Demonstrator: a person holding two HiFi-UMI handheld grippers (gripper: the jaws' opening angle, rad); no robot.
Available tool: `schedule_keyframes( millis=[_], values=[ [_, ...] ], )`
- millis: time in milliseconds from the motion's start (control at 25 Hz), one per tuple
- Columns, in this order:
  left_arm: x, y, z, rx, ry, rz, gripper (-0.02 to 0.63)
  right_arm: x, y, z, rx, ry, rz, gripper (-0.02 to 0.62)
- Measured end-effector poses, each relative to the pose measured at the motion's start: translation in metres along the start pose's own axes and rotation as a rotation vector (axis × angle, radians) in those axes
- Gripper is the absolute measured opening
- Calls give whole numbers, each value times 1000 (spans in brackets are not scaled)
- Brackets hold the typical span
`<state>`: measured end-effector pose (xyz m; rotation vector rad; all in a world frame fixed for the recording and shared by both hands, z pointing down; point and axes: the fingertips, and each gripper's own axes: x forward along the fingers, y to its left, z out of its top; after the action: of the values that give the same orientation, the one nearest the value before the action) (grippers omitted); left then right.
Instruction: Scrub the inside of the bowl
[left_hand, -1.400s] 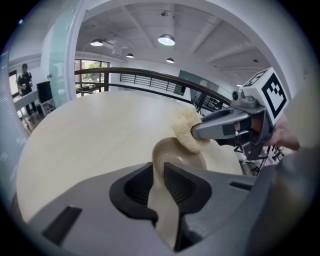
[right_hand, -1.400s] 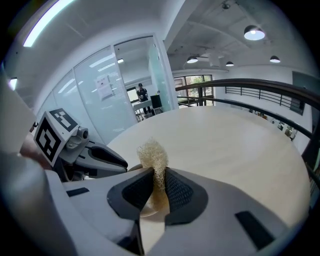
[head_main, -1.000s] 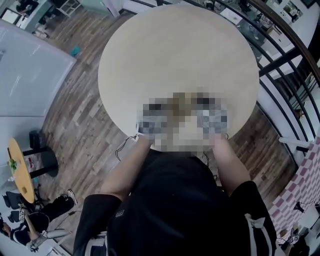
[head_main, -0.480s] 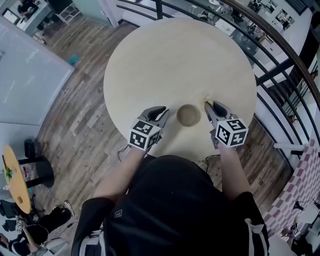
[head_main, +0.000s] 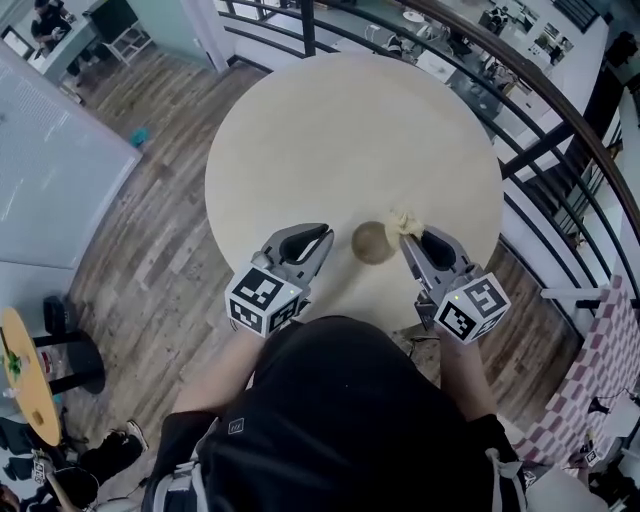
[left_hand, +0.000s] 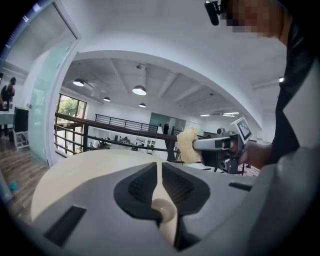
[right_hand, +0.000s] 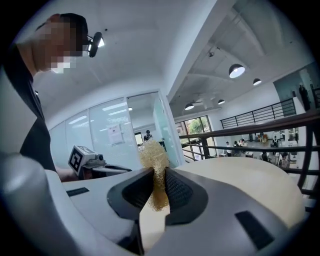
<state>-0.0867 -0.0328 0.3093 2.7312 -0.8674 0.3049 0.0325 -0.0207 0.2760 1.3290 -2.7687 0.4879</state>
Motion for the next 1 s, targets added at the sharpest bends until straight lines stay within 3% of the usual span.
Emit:
schedule_keyframes(
  millis=[240,640,1000],
  values=[
    [-22,-15,48,26,-92,-9,20,-16,37,45,-51,-127,42,72],
    [-44,-18,101,104,-202,-19,14,-29,56,90,-133,-217,69,72],
    [-50,-12,101,106,-197,-11,14,-31,61,101,-143,-248,72,72]
  ],
)
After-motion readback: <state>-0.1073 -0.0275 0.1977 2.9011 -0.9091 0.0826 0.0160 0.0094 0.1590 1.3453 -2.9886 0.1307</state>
